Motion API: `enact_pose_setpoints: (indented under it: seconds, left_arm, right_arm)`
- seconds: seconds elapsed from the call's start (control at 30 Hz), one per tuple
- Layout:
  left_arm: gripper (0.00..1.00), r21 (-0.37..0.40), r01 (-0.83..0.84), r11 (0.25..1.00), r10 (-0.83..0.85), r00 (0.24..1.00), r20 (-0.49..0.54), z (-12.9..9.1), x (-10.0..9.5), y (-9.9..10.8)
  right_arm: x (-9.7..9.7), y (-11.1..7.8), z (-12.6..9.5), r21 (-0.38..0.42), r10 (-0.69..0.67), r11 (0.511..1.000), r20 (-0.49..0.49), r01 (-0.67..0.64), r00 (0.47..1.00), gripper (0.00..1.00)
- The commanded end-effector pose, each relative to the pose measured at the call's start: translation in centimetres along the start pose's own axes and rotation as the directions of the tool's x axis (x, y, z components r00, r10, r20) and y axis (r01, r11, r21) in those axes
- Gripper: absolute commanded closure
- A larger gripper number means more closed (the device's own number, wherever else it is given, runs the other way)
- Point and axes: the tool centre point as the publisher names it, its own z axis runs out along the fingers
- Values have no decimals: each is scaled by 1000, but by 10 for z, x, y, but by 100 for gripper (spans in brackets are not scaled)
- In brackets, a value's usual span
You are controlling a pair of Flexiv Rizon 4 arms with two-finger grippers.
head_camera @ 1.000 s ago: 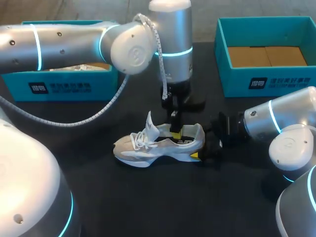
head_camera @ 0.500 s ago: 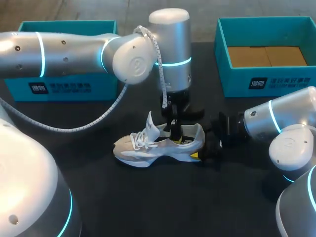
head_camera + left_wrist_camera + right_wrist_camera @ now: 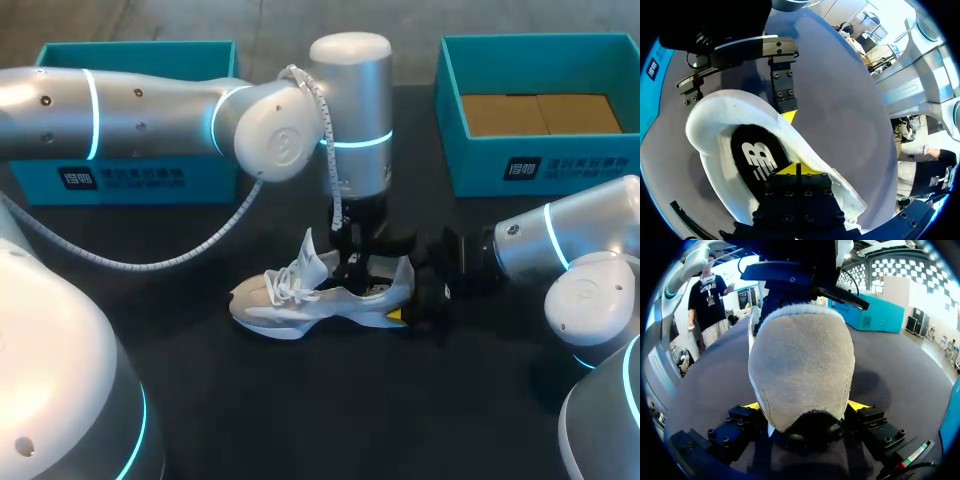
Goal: Take the shoe out of the shoebox, open the shoe tongue, remove and reinsert the insole, then place the shoe into the shoebox
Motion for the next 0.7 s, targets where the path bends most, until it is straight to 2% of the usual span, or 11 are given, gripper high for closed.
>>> enact_pose_setpoints:
  seconds: [0.03,0.33,0.47,0.6,0.7]
  left_arm:
    - [70,2,-1,1000,1,1000,-2,4,0,3]
    - [72,-25,-13,1000,13,1000,10,13,-5,7]
    - [72,-33,-21,999,22,999,49,16,-8,9]
    - [66,-54,-31,998,37,995,98,19,-11,11]
    - [67,-80,-32,996,42,991,126,24,-15,12]
  right_arm:
    - [2,-1,4,3,1,1000,2,-1,1000,100]
    - [2,-1,4,3,1,1000,2,-1,1000,100]
    - [2,-1,4,3,1,1000,2,-1,1000,100]
    - [2,-1,4,3,1,1000,2,-1,1000,100]
    - [2,-1,4,3,1,1000,2,-1,1000,100]
